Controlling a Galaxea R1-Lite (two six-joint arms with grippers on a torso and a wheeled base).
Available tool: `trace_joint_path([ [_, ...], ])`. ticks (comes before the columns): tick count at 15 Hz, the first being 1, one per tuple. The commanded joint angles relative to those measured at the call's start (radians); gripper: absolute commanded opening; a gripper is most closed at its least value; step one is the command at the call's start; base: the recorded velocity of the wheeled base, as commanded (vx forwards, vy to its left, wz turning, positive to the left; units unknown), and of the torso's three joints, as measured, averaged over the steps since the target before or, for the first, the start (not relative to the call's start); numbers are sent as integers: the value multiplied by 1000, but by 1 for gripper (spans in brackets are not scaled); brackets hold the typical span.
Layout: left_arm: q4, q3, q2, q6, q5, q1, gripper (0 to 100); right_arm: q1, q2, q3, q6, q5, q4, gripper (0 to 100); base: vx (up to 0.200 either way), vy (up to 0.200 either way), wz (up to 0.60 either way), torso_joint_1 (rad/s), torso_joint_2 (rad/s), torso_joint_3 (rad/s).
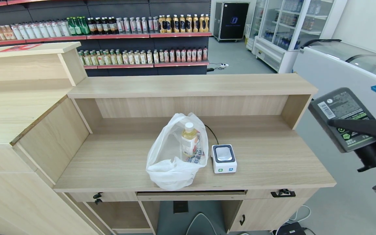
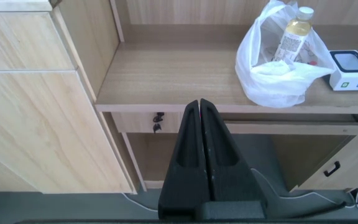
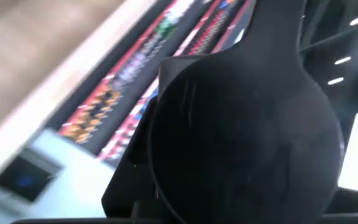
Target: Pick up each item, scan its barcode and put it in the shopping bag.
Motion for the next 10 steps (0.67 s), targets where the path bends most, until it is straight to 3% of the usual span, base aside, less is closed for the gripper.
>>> trace_joint_path([
  [1,0,0,0,0,0,0,0,178,-54,44,-6,-53,-106,0,0,0,0,0,0,0],
  [3,0,0,0,0,0,0,0,256,-55,42,-3,-94,-179,0,0,0,0,0,0,0],
  [10,0,0,0,0,0,0,0,465,-60,5,83,-142,-181,0,0,0,0,0,0,0],
])
